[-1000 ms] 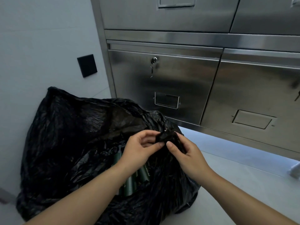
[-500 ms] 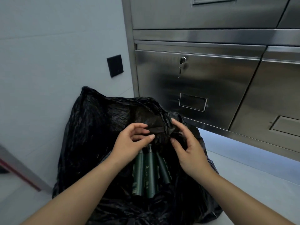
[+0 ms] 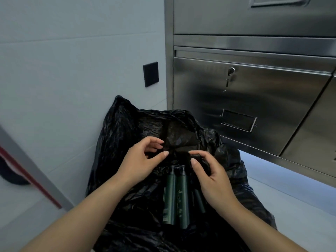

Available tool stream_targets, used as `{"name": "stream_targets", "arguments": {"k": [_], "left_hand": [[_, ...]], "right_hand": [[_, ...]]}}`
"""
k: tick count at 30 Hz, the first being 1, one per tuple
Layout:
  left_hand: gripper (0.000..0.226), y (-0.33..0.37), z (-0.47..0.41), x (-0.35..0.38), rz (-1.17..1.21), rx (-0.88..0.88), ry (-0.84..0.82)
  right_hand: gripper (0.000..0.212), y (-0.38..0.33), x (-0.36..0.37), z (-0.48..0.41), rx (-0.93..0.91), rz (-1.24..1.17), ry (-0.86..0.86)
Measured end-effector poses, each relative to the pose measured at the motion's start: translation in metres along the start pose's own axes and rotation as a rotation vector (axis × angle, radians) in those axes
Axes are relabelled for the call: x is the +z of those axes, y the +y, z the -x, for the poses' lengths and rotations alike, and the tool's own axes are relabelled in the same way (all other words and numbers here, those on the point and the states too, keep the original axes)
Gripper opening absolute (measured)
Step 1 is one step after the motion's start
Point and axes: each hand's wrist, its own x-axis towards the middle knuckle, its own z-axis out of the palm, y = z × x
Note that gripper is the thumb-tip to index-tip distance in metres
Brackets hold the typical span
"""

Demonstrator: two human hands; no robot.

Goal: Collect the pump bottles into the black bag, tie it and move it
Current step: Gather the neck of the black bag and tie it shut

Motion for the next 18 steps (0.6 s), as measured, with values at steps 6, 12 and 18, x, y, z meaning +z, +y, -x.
{"name": "stream_targets", "arguments": {"k": [6,12,18], "left_hand": [[0.025,-0.016,-0.019,-0.049,-0.241,0.091,0.141],[0.034,-0.041,-0.05,-0.086,-0.519,0.151,0.357],[0.064,-0.074,-0.063,-0.089,-0.493,-0.032,0.344]], "right_hand": [[0.016,0.006,0.035,-0.013,0.024,0.034,-0.003],[0.02,0.016,0.059,-0.018,0.088,0.089,-0.077],[0.021,0.024,0.057,-0.021,0.056,0.05,-0.002]]}}
